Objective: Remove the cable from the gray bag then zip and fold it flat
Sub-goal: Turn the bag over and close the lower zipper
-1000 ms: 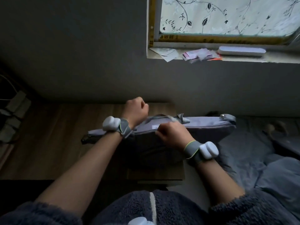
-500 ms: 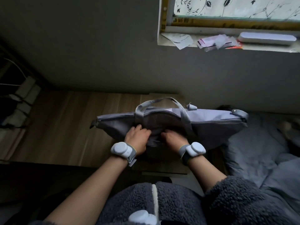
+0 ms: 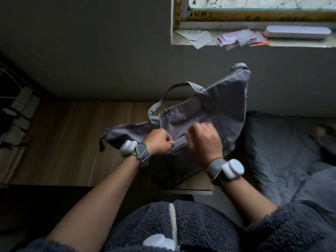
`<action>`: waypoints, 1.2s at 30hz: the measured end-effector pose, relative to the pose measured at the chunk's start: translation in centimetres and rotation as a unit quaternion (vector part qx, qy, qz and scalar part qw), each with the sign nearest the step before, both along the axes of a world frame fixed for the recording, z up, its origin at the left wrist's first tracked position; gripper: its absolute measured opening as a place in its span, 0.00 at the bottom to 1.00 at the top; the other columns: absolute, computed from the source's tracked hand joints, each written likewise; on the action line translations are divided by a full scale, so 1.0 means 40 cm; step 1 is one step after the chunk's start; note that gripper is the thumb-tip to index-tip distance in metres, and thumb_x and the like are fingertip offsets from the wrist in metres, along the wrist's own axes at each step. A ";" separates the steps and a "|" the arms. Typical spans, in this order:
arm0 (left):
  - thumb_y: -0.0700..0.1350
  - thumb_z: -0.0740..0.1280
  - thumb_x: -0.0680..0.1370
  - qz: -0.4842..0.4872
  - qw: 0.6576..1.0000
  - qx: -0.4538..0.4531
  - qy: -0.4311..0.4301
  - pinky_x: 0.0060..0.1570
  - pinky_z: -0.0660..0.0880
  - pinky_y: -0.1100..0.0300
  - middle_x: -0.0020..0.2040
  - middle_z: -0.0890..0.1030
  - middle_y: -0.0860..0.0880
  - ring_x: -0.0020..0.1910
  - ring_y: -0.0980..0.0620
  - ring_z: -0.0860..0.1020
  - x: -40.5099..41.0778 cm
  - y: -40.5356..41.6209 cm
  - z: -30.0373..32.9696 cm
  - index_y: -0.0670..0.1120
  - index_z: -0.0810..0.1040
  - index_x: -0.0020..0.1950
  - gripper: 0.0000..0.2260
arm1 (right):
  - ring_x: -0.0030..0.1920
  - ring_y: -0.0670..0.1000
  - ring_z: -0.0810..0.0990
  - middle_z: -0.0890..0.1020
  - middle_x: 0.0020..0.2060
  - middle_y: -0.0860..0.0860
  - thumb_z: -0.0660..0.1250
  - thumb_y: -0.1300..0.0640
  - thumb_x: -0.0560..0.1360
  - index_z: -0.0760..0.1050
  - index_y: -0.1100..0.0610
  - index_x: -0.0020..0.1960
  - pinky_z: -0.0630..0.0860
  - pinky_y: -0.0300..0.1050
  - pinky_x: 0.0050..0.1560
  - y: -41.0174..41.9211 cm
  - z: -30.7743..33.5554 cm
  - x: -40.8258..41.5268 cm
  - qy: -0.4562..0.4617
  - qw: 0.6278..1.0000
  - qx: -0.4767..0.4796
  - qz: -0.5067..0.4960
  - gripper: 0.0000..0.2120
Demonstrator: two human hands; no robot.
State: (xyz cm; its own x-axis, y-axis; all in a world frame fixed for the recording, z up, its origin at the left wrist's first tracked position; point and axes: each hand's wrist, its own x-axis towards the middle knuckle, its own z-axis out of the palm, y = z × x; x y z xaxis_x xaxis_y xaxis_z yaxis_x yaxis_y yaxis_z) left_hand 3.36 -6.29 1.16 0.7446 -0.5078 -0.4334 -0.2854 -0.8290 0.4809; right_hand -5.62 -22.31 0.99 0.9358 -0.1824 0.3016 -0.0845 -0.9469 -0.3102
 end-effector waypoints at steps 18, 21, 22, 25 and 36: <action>0.50 0.67 0.70 0.052 0.999 -0.010 -0.012 0.41 0.77 0.54 0.33 0.83 0.47 0.38 0.47 0.81 -0.026 -0.028 -0.021 0.44 0.83 0.34 0.10 | 0.36 0.61 0.80 0.81 0.34 0.58 0.68 0.54 0.72 0.76 0.60 0.41 0.71 0.49 0.30 0.148 -0.048 -0.094 0.165 0.986 -0.018 0.018 0.09; 0.51 0.66 0.69 0.049 0.999 -0.003 -0.022 0.40 0.76 0.58 0.34 0.83 0.48 0.39 0.46 0.81 -0.028 -0.027 -0.027 0.49 0.80 0.29 0.11 | 0.31 0.58 0.79 0.80 0.31 0.56 0.70 0.55 0.69 0.76 0.59 0.39 0.73 0.49 0.28 0.153 -0.044 -0.089 0.162 0.983 -0.081 0.022 0.07; 0.51 0.66 0.69 0.050 0.998 -0.001 -0.026 0.40 0.75 0.58 0.34 0.83 0.48 0.39 0.46 0.81 -0.029 -0.027 -0.029 0.50 0.79 0.29 0.11 | 0.32 0.59 0.79 0.80 0.33 0.56 0.69 0.55 0.71 0.77 0.60 0.41 0.74 0.50 0.29 0.152 -0.047 -0.087 0.161 0.983 -0.082 0.026 0.07; 0.51 0.66 0.71 0.045 0.998 -0.008 -0.036 0.41 0.76 0.56 0.36 0.83 0.48 0.40 0.46 0.80 -0.024 -0.021 -0.034 0.48 0.80 0.32 0.11 | 0.42 0.60 0.78 0.80 0.43 0.57 0.58 0.55 0.79 0.74 0.59 0.50 0.73 0.55 0.40 0.145 -0.060 -0.081 0.164 0.985 -0.042 0.044 0.09; 0.54 0.66 0.69 -0.161 0.966 0.121 -0.159 0.47 0.73 0.55 0.50 0.80 0.45 0.52 0.43 0.77 -0.070 -0.003 -0.039 0.49 0.80 0.48 0.12 | 0.46 0.61 0.78 0.81 0.45 0.59 0.59 0.54 0.78 0.74 0.60 0.50 0.72 0.54 0.44 0.117 -0.065 -0.092 0.185 0.974 -0.042 0.127 0.10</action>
State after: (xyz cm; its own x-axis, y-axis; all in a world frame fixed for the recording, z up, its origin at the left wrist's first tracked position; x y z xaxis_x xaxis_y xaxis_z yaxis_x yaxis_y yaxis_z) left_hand 0.55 -6.42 -0.40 0.6798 -0.6478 -0.3438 -0.6492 -0.7496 0.1286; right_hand -9.31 -17.63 -1.59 0.9949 0.0807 -0.0603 0.0653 -0.9723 -0.2244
